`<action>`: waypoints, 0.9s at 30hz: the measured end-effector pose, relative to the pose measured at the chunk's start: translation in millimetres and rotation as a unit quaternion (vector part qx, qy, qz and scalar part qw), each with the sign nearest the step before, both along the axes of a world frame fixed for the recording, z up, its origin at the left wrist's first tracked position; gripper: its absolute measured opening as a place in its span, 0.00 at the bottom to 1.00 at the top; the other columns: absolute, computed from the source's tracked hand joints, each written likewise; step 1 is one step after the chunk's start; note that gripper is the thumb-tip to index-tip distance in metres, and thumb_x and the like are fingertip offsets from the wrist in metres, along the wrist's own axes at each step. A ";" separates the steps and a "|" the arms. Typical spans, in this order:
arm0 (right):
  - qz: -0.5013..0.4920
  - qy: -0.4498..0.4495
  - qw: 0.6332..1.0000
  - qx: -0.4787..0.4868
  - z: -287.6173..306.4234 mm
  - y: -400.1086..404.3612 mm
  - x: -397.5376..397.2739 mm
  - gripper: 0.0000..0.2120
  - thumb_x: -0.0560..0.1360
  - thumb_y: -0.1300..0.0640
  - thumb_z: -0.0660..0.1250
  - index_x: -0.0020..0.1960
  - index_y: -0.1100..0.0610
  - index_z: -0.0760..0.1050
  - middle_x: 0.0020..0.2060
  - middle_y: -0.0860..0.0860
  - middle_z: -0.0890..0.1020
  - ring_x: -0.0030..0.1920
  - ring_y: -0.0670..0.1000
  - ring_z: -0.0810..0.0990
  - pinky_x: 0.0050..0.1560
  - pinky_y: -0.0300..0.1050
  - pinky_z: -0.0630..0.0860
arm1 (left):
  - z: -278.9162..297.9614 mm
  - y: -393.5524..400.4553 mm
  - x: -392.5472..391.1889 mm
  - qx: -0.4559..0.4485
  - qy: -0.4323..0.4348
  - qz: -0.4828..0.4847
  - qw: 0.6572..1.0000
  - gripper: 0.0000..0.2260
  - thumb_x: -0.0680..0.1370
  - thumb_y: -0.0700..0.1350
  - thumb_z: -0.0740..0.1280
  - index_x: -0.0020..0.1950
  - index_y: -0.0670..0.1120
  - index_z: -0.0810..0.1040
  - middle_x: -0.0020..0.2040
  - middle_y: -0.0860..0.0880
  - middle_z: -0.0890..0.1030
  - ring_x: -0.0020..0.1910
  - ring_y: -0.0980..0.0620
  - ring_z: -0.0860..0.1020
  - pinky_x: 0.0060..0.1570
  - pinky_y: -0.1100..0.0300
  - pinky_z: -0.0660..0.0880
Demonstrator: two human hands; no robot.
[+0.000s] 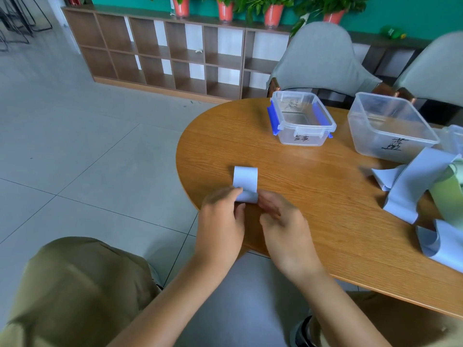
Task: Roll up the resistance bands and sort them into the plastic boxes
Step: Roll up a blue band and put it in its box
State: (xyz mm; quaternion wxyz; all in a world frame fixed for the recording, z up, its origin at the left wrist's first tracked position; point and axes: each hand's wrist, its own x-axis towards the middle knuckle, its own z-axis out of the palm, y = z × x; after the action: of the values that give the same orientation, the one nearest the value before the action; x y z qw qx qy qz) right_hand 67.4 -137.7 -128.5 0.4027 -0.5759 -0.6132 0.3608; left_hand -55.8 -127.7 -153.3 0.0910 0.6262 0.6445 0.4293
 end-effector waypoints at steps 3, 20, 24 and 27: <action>0.035 -0.160 0.980 0.117 -3.4 -5.2 -3.0 0.27 0.71 0.69 0.59 0.65 0.49 0.77 0.59 0.47 0.82 0.57 0.48 0.77 0.60 0.30 0.68 | -4.3 3.7 -6.2 -0.001 0.049 -0.004 0.999 0.18 0.74 0.34 0.69 0.62 0.46 0.82 0.57 0.50 0.84 0.55 0.45 0.78 0.55 0.59 0.73; 0.024 -0.314 0.943 0.110 -16.9 19.3 1.4 0.32 0.72 0.62 0.53 0.76 0.53 0.68 0.75 0.58 0.68 0.77 0.60 0.59 0.75 0.57 0.64 | -10.1 -5.4 -21.0 0.021 0.175 -0.024 0.984 0.22 0.76 0.41 0.68 0.70 0.53 0.77 0.69 0.47 0.73 0.64 0.45 0.73 0.49 0.52 0.81; 0.023 -0.306 0.946 0.109 -15.5 28.4 -0.9 0.33 0.71 0.59 0.50 0.76 0.53 0.68 0.75 0.58 0.68 0.76 0.60 0.60 0.76 0.55 0.61 | -10.8 -2.1 -17.9 -0.013 0.201 -0.011 0.979 0.24 0.78 0.43 0.65 0.74 0.54 0.72 0.71 0.45 0.71 0.69 0.42 0.69 0.57 0.49 0.79; 0.037 -0.310 0.944 0.104 -12.2 31.0 -0.4 0.31 0.74 0.59 0.53 0.77 0.52 0.66 0.77 0.57 0.65 0.76 0.58 0.58 0.77 0.53 0.59 | -8.6 2.7 -15.6 -0.025 0.206 -0.005 0.978 0.23 0.78 0.45 0.64 0.74 0.55 0.71 0.72 0.44 0.70 0.70 0.40 0.67 0.60 0.48 0.77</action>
State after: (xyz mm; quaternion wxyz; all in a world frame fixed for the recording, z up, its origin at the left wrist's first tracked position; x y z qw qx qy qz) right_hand 67.0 -106.7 -140.8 0.2366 -0.5914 -0.7625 0.1135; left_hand -71.4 -125.1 -162.0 -0.0257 0.7015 0.6572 0.2745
